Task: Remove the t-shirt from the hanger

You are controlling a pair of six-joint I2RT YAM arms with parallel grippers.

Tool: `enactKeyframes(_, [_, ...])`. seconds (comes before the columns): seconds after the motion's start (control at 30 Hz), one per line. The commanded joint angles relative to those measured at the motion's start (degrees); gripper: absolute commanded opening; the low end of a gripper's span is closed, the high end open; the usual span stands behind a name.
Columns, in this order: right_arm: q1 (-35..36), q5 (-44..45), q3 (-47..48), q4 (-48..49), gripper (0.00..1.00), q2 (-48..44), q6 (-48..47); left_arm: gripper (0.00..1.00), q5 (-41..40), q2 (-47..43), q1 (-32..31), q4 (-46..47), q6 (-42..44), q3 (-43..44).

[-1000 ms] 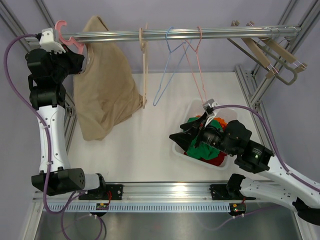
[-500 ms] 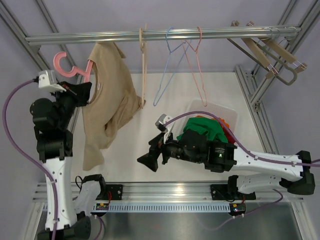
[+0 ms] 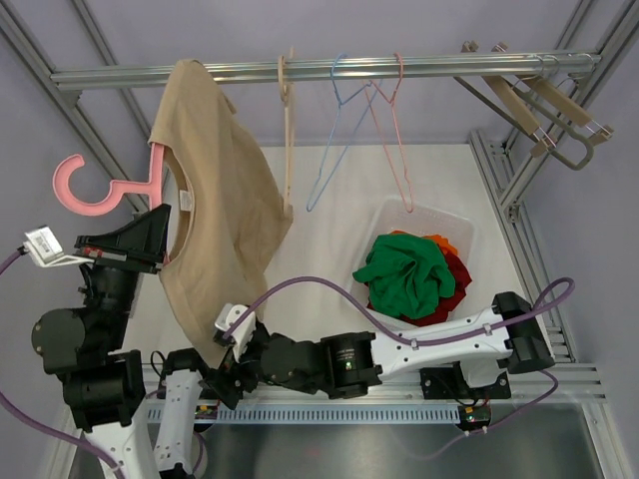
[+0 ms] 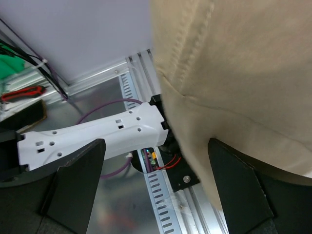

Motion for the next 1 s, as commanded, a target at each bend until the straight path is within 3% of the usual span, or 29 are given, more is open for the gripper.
enactKeyframes(0.0, [1.53,9.40,4.39,4.39,0.92,1.54,-2.93,0.00,-1.10,-2.06,-0.10,2.38,-3.73,7.17])
enactKeyframes(0.1, [4.34,12.48,4.92,5.44,0.67,1.98,-5.29,0.00,-1.98,-2.58,-0.27,0.43,-2.67,9.65])
enactKeyframes(0.17, [6.10,14.59,4.67,6.14,0.57,1.99,-7.23,0.00,-1.98,-2.85,-0.36,0.43,-3.80,10.09])
enactKeyframes(0.23, [6.71,19.07,4.58,6.15,0.60,1.64,-7.94,0.00,-2.06,-3.29,-0.36,0.52,-4.77,10.27])
enactKeyframes(0.27, [6.80,20.30,4.49,5.54,0.74,1.46,-7.76,0.00,-2.41,-3.55,-0.27,0.52,-5.04,10.18])
enactKeyframes(0.4, [6.81,24.61,4.14,6.76,0.99,0.49,-7.93,0.00,-2.77,-4.69,-0.27,0.61,-7.58,9.92])
enactKeyframes(0.5, [6.81,24.71,6.68,8.69,0.96,1.98,-10.83,0.00,-2.07,-4.96,0.34,0.61,-9.34,9.74])
enactKeyframes(0.6, [6.72,27.34,6.95,14.57,0.72,3.65,-13.64,0.00,-1.54,-5.04,0.43,0.78,-10.05,9.74])
enactKeyframes(0.63, [6.80,27.43,6.43,16.06,0.40,3.57,-15.22,0.00,-1.54,-5.05,0.43,0.70,-9.70,9.83])
enactKeyframes(0.73, [7.15,21.22,3.71,15.56,0.00,1.64,-11.74,0.00,-2.15,-4.70,0.35,0.61,-8.47,9.83])
enactKeyframes(0.97, [13.29,-1.36,-6.65,-5.58,0.00,-5.30,-3.20,0.00,-2.69,1.53,-0.18,6.57,-6.53,12.37])
